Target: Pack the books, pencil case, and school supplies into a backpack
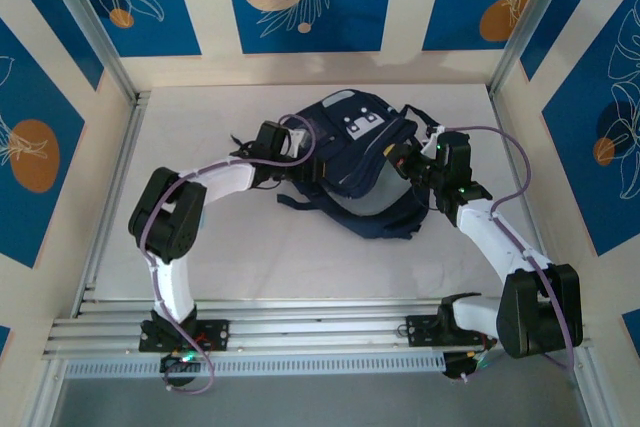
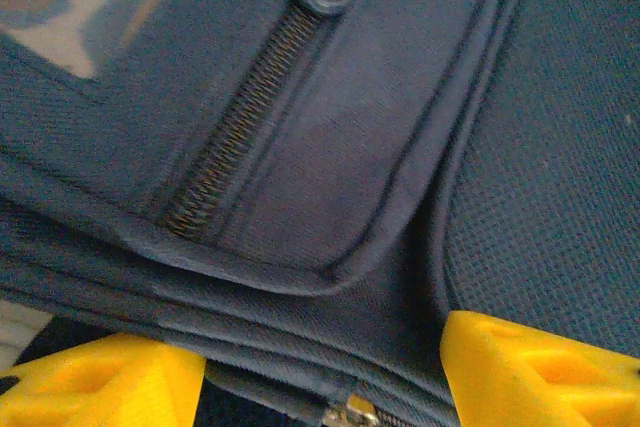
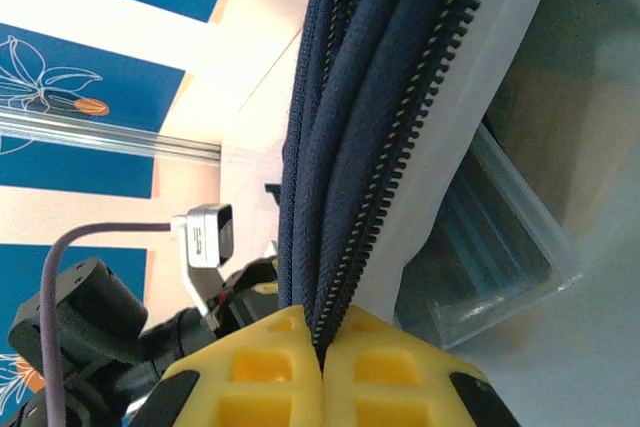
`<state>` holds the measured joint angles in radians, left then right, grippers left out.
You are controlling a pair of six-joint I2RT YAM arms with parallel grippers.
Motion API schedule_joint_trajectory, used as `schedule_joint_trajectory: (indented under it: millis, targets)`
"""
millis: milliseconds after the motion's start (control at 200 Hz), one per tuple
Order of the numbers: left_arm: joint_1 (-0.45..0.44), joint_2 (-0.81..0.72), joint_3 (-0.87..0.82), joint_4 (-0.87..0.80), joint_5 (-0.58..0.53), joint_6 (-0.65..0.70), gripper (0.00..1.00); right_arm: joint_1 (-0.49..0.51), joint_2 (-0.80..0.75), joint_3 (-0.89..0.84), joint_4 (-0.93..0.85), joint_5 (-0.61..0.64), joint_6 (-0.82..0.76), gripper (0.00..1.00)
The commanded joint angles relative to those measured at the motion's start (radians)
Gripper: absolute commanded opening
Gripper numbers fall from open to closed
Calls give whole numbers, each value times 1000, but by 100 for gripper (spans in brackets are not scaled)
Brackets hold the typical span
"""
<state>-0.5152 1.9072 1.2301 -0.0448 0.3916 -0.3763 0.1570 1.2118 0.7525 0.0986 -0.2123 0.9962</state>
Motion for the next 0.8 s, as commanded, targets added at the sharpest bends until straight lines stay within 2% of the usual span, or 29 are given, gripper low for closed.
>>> schedule_joint_trajectory:
  millis: [0,240,540,700,795]
  targets:
    - [-57,-31,26,-153,57,110,63,12,0,22,26,-39,-7,0]
    - [-58,-48,32,-276,42,251,55,3,-11,29,-29,3,-33,0]
    - [-57,-41,17,-289,33,335,33,-13,5,38,-43,-7,-44,0]
    - [-58,-8,55,-297,-18,379,31,-16,9,30,-47,-9,-45,0]
    - [-59,8,74,-302,-78,398,23,-21,8,20,-47,-13,-43,0]
